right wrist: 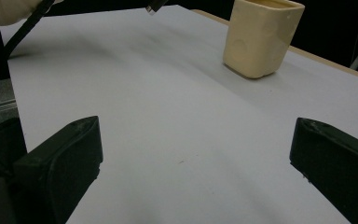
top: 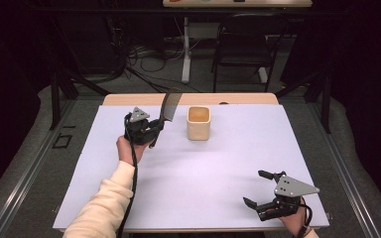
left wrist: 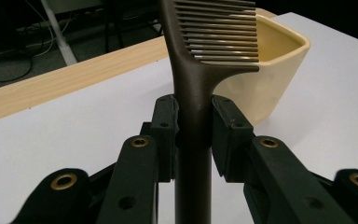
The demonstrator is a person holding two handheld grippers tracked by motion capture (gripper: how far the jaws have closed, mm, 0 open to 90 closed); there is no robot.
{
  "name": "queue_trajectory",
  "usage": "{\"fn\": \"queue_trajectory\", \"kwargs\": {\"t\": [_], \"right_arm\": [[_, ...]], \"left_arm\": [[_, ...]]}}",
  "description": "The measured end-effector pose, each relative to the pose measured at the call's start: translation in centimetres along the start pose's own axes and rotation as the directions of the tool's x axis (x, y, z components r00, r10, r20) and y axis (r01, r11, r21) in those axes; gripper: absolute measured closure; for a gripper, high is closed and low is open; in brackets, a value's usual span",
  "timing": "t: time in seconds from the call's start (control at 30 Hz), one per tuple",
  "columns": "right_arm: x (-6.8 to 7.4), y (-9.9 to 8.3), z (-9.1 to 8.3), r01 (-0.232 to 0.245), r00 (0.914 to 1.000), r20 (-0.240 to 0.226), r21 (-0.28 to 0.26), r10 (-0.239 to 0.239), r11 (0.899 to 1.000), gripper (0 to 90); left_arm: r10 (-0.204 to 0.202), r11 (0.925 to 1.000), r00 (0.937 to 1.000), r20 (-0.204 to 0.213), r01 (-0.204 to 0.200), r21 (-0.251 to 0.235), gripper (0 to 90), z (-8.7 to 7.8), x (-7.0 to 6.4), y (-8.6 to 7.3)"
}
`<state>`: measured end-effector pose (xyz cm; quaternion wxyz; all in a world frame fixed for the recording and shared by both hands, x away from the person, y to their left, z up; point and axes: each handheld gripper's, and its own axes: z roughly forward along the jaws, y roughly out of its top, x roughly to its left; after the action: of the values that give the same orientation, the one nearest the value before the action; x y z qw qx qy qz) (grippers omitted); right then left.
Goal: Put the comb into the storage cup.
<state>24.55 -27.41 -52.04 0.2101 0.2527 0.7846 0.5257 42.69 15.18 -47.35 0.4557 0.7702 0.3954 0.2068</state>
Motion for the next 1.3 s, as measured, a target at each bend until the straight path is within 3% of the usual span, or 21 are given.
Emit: {"fn": "queue_trajectory", "kwargs": {"t": [1.3], "right_arm": [[-0.1, -0.1, 0.1, -0.012, 0.9999, -0.004, 0.008, 0.012, 1.0, 0.0]], "left_arm": [[0.01, 0.999, 0.9999, -0.005, -0.01, -0.044, 72.3, 1.4, -0.5, 3.0]]}}
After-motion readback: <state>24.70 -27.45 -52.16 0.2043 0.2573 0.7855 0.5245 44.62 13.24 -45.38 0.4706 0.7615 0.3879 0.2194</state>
